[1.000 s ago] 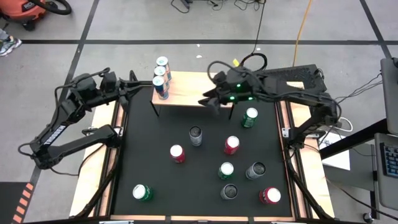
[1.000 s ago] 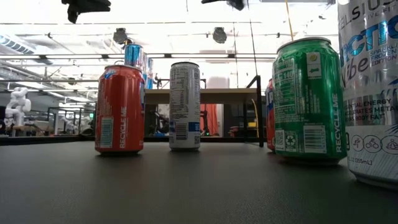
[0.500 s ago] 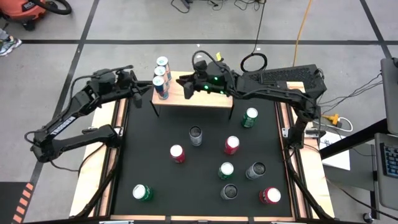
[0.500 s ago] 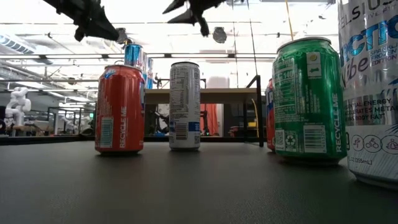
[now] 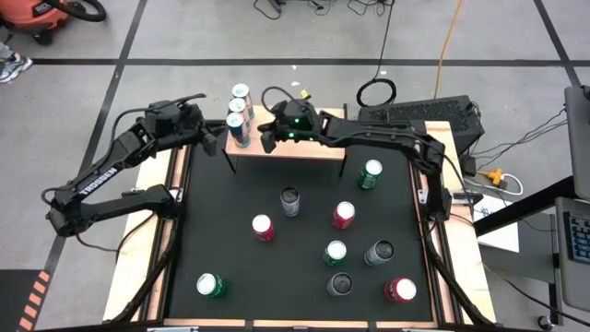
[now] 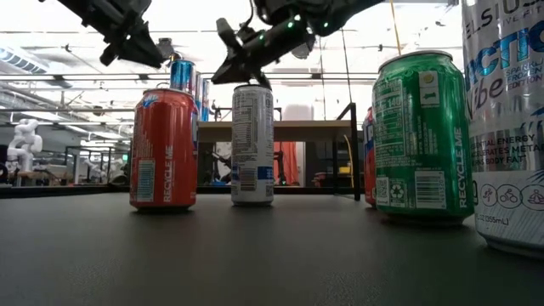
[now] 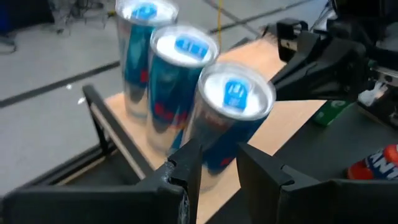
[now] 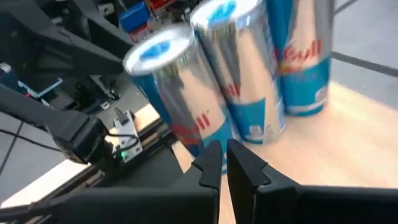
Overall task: Place canned beverage on shelf
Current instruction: Put the blue soda can on the shelf
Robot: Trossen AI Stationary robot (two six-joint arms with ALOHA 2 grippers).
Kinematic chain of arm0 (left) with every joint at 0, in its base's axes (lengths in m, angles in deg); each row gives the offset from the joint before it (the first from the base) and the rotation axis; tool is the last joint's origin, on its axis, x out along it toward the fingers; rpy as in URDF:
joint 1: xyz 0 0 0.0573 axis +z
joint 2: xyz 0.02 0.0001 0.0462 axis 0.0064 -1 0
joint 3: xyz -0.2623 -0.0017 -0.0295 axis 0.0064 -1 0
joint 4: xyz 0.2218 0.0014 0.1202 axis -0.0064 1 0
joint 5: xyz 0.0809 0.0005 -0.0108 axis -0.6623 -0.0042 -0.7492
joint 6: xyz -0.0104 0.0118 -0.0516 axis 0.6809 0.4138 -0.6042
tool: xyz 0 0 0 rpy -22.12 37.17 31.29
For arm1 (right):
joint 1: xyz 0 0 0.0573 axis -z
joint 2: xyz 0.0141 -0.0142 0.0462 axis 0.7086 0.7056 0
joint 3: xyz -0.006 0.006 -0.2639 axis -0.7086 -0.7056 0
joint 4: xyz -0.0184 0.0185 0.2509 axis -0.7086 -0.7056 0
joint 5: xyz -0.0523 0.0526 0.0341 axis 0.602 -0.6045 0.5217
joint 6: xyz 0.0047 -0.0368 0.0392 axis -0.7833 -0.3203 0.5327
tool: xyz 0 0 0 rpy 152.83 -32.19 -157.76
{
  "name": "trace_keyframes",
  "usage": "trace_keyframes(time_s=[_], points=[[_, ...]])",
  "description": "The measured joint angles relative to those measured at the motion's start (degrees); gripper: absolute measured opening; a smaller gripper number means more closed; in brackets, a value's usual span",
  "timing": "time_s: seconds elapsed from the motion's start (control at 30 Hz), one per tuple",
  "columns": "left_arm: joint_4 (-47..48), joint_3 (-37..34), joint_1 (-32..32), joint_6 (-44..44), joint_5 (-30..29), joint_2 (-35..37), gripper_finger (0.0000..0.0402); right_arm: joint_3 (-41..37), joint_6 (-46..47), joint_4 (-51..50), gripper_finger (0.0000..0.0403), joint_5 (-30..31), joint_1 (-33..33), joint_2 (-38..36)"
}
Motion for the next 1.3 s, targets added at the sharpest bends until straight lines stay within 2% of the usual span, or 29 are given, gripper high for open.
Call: trace_keyframes(time_s=[0.17,0.57,0.9,1.07,1.3], points=[[2.1,0.0,0.0,1.51,0.17,-0.39,0.0104,-0.02,0.18,6.73,0.0003,-0.88,0.05,2.41],[1.06,0.0,0.0,5.11,0.92,-2.64,0.0104,-0.02,0.06,11.63,0.0,-0.52,-0.02,2.93],[-0.57,0.0,0.0,6.49,0.78,-3.76,0.0104,-0.02,-0.05,11.96,0.0,-0.37,-0.36,2.93],[-1.07,0.0,0.0,6.51,-2.61,-3.76,0.0104,-0.02,-0.15,11.94,0.0,-0.42,-0.65,2.93],[-0.07,0.22,0.0,7.28,-2.58,-2.14,0.0104,-0.02,-0.38,11.3,0.0,-0.71,-1.41,2.93]])
